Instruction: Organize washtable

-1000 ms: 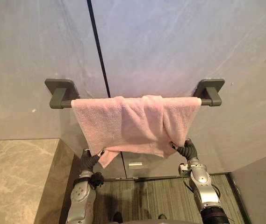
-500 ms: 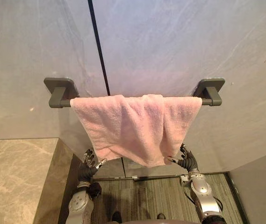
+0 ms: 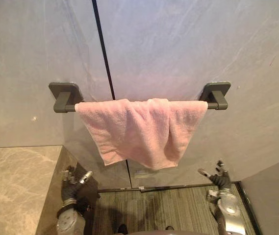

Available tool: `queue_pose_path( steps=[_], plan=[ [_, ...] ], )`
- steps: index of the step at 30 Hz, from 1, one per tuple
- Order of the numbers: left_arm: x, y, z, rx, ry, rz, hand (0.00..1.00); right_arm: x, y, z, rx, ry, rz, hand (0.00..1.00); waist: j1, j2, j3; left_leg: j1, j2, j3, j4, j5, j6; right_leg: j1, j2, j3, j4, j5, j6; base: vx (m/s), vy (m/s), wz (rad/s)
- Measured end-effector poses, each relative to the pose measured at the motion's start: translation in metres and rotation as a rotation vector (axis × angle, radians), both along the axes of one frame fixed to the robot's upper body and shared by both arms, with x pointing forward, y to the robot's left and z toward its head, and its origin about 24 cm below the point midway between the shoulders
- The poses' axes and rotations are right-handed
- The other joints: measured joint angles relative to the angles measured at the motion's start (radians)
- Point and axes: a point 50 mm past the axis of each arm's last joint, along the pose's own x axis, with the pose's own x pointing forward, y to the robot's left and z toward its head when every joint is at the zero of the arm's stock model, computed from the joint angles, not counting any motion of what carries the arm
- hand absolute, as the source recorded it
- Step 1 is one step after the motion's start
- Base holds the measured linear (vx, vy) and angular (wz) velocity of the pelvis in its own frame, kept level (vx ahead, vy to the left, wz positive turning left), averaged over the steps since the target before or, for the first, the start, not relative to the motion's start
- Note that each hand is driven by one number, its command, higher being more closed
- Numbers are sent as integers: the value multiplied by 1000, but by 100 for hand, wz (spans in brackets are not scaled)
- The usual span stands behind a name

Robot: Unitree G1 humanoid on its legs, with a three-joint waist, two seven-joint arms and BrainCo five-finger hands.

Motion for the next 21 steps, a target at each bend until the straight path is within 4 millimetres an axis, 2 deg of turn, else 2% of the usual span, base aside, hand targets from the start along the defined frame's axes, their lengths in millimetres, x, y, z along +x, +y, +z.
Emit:
queue_pose_path(
  steps=[1, 2, 3, 5, 6, 7, 8, 10, 11, 14, 17, 18, 20, 21],
  plan=[
    [3, 0, 11, 8, -53, 10, 0, 0, -9, 14, -33, -55, -34, 0, -3, 1, 1, 5, 0, 0, 0, 0, 0, 5, 0, 0, 0, 0, 0, -32, -13, -2],
    [4, 0, 16, 12, -77, 15, 0, 0, -12, 20, -46, -76, -47, 0, -4, 1, 1, 8, 0, 0, 0, -1, -1, 8, 0, 0, 0, 0, 0, 0, 0, 0],
    [9, 1, 34, 31, -159, 20, 0, 0, -20, 37, -86, -140, -85, 0, -4, 2, 1, 16, 1, 0, 0, -2, -2, 14, 1, 0, 0, -2, 0, 0, 0, 0],
    [11, 5, 53, 70, -242, 32, 0, 2, -24, 54, -123, -208, -93, 0, -6, 3, 0, 20, 1, 0, 0, -2, -2, 17, 1, 0, 1, -4, 1, -16, -9, 0],
    [11, 9, 70, 107, -314, 48, 0, 3, -25, 69, -156, -269, -92, 0, -7, 4, 1, 21, 1, 0, 0, -2, -2, 17, 1, 0, 2, -4, 1, -31, -20, 0],
    [10, 12, 84, 136, -376, 61, 0, 4, -25, 82, -176, -331, -88, 0, -7, 4, 1, 21, 1, 0, 0, -2, -2, 18, 0, 0, 3, -4, 2, 0, 0, 0],
    [9, 13, 89, 149, -401, 66, 0, 5, -24, 88, -183, -362, -85, 0, -7, 4, 1, 22, 0, -1, 0, -2, -2, 18, 0, 0, 3, -5, 2, 0, 0, 0],
    [11, 12, 112, 193, -507, 55, 0, 12, -19, 119, -207, -520, -63, 0, -5, 4, 2, 35, -1, 0, 1, -4, 0, 31, -2, 0, 4, -5, 3, 0, 0, 0],
    [12, 11, 116, 197, -528, 51, 0, 13, -17, 125, -213, -550, -57, 0, -5, 4, 2, 40, -2, 0, 1, -5, 1, 35, -2, 0, 4, -6, 4, 0, 0, 0],
    [14, 2, 148, 248, -685, 10, 0, 23, 4, 172, -272, -782, 74, 0, -3, 4, 1, 55, -4, 1, 1, -9, 2, 46, -4, 3, 11, -12, 7, -40, -8, -2],
    [17, -6, 169, 285, -785, -45, 0, 23, 21, 197, -273, -928, 184, 0, -2, 4, 1, 57, -4, 1, 1, -9, 2, 46, -4, 3, 17, -14, 6, 0, 0, 0],
    [17, -12, 179, 298, -837, -85, 0, 24, 33, 210, -256, -1010, 261, 0, -2, 4, 1, 58, -4, 2, 1, -9, 3, 46, -5, 4, 17, -14, 6, 0, 0, 0],
    [18, -22, 187, 304, -880, -151, 0, 21, 44, 221, -245, -1080, 347, 0, -2, 3, 1, 60, -4, 2, 1, -9, 3, 48, -5, 4, 18, -14, 6, 0, 0, 0],
    [18, -31, 194, 289, -926, -220, 0, 19, 57, 229, -227, -1136, 438, 0, -2, 3, 1, 62, -4, 2, 1, -9, 3, 50, -5, 4, 18, -14, 6, 0, 0, 0]
  ],
)
